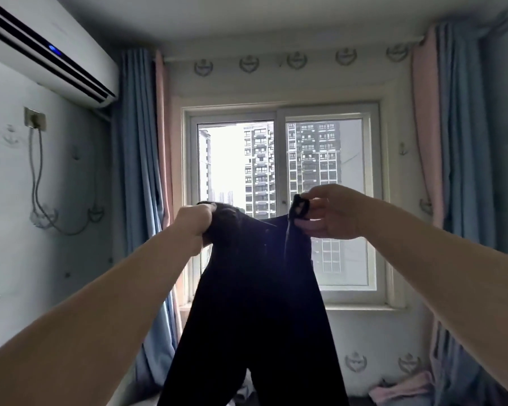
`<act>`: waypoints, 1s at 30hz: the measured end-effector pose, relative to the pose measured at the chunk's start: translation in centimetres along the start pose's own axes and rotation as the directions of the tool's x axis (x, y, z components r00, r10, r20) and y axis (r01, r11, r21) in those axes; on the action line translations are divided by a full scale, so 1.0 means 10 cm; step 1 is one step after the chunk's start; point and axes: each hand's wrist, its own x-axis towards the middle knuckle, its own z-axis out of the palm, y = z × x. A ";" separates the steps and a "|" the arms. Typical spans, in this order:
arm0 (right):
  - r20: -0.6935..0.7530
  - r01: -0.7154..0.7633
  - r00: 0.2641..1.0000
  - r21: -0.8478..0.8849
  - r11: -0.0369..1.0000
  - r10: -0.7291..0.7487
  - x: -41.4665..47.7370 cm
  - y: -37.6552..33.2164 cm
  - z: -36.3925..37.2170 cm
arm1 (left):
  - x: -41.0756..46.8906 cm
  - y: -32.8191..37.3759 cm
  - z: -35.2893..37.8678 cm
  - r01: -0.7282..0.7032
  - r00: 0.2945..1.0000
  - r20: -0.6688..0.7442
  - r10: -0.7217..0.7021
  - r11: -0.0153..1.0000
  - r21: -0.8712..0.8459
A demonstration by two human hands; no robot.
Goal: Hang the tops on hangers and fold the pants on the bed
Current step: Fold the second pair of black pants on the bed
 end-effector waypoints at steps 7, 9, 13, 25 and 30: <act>0.067 0.145 0.989 -0.169 0.975 -0.135 -0.05 -0.15 0.48 | -0.44 0.10 0.44 -0.194 0.963 0.176 0.204 0.978 -0.074; 0.017 0.173 0.985 -0.167 0.971 -0.173 -0.05 -0.15 0.56 | -0.55 0.07 0.47 -0.179 0.953 0.226 0.203 0.976 -0.120; -0.045 0.181 0.980 -0.199 0.963 -0.193 -0.08 -0.15 0.67 | -0.72 -0.03 0.39 -0.114 0.868 0.449 0.212 0.965 -0.234; -0.401 0.401 0.725 -0.415 0.817 -0.560 -0.19 0.11 0.53 | -0.60 -0.22 0.22 -0.188 0.954 0.217 0.208 0.976 -0.112; -0.228 0.186 0.955 -0.037 0.982 -0.190 -0.10 0.97 0.23 | -0.47 0.01 -0.14 -0.177 0.925 0.302 0.233 0.963 -0.203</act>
